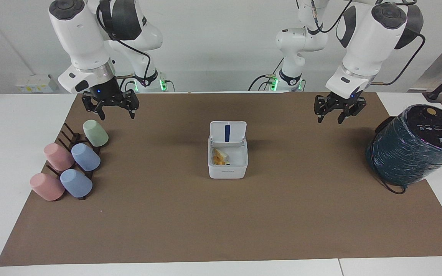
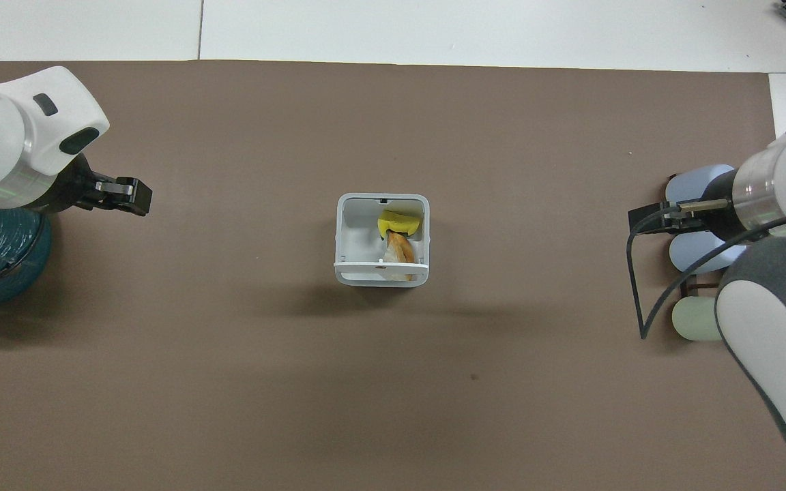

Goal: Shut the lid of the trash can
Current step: 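Move the left gripper toward the white trash can's open lid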

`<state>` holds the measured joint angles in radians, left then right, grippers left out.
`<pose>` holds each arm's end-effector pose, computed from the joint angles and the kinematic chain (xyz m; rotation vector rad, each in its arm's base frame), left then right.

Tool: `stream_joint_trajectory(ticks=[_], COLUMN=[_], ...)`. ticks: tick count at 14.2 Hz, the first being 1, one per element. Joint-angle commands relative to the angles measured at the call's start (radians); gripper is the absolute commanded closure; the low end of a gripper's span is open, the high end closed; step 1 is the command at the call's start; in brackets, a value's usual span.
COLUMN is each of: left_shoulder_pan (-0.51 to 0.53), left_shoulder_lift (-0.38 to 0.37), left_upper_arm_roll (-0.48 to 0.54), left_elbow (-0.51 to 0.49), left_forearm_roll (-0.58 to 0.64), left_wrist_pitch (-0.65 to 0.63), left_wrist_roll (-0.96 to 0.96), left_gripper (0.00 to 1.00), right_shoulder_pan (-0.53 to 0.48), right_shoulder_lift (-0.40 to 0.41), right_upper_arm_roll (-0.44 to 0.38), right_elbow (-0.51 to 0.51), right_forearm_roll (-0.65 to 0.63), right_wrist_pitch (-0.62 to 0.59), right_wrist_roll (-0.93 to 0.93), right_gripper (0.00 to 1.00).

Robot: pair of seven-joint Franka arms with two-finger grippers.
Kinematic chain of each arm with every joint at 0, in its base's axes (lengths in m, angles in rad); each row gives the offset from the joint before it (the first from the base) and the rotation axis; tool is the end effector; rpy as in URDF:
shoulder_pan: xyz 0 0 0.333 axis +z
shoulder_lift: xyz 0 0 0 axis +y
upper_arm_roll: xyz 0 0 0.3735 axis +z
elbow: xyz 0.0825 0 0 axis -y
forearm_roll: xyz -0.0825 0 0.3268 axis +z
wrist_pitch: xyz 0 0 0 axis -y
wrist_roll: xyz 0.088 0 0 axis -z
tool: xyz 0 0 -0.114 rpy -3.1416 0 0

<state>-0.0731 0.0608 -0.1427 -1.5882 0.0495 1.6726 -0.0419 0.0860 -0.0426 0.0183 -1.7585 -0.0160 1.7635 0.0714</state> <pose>0.5172 -0.1052 0.6460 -3.0918 0.2759 -0.0454 0.4926 0.0503 0.6344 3.1278 0.0557 0.0764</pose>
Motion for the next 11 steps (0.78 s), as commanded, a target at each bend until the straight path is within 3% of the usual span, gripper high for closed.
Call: stream_joint_trajectory(ticks=[1, 4, 6, 8, 11], left_shoulder_pan=[-0.005, -0.025, -0.088, -0.181, -0.298], left_shoulder_lift=[0.002, -0.002, -0.019, -0.056, -0.120], left_upper_arm_roll=[-0.006, -0.030, -0.051, -0.052, -0.052], left_elbow=[0.043, 0.036, 0.010, -0.057, -0.198], left_forearm_roll=[0.018, -0.020, -0.048, -0.080, -0.121], left_wrist_pitch=[-0.037, -0.031, -0.028, 0.005, 0.125], left_wrist_roll=[0.013, -0.004, -0.079, -0.221, -0.361], left_gripper=[0.33, 0.31, 0.36, 0.47, 0.72], right_shoulder_pan=[-0.012, -0.012, -0.012, -0.012, -0.012], right_shoulder_lift=[-0.022, -0.022, -0.022, -0.022, -0.022], right_upper_arm_roll=[0.003, 0.003, 0.003, 0.003, 0.003], right_elbow=[-0.019, -0.019, -0.019, -0.021, -0.019], right_forearm_roll=[0.024, 0.024, 0.024, 0.024, 0.024], right_wrist_pitch=[-0.006, -0.006, -0.006, -0.006, -0.006], right_wrist_roll=[-0.030, -0.030, -0.030, -0.030, -0.030], right_gripper=[0.00, 0.00, 0.00, 0.00, 0.00])
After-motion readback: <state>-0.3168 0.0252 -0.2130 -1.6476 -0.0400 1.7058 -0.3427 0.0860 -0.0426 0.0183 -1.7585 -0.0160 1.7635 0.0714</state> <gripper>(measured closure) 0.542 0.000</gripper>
